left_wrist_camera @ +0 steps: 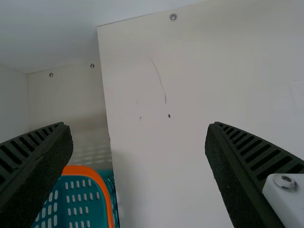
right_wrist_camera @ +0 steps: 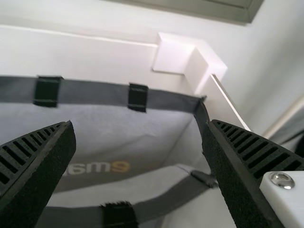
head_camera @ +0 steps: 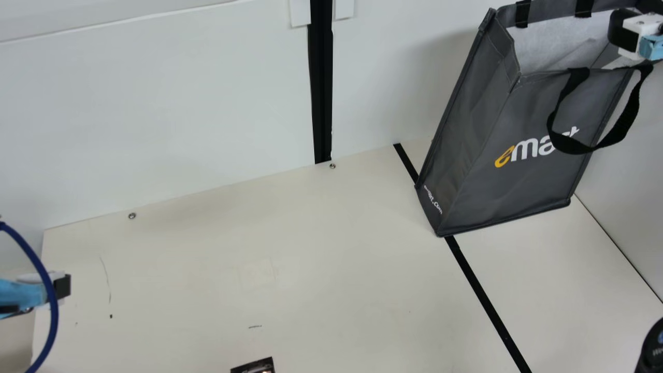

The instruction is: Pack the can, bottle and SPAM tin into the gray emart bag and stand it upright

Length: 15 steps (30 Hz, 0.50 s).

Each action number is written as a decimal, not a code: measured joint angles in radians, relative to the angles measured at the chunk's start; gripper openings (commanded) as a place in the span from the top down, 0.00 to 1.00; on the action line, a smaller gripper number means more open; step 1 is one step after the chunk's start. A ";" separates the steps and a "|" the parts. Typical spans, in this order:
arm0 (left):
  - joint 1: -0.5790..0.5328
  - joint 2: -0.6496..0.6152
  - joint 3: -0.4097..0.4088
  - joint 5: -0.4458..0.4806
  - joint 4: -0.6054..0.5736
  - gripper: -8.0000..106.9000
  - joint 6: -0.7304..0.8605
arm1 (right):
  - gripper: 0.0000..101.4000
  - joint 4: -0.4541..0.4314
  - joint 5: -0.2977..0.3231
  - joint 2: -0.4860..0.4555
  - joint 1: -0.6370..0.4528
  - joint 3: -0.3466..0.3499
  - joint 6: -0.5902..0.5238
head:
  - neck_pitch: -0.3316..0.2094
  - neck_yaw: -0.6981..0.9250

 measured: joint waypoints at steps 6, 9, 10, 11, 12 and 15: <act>0.000 0.000 0.000 0.000 0.000 0.15 0.000 | 0.06 0.016 0.017 -0.004 0.025 -0.031 0.004 | 0.000 0.000; 0.000 0.000 0.000 0.000 0.000 0.15 0.000 | 0.06 0.021 0.025 -0.005 0.042 -0.042 0.007 | 0.000 0.000; 0.000 0.000 0.000 0.000 0.000 0.15 0.000 | 0.06 0.022 0.027 -0.006 0.050 -0.046 0.009 | 0.000 0.002; 0.000 0.000 0.000 0.000 0.000 0.15 0.000 | 0.06 0.023 0.030 -0.007 0.057 -0.050 0.011 | 0.000 0.000; 0.000 0.000 0.000 0.000 0.000 0.15 0.000 | 0.06 0.023 0.035 -0.008 0.062 -0.053 0.015 | 0.000 0.002; 0.000 0.000 0.000 0.000 0.000 0.15 0.000 | 0.06 0.029 0.042 -0.010 0.083 -0.063 0.020 | 0.000 0.000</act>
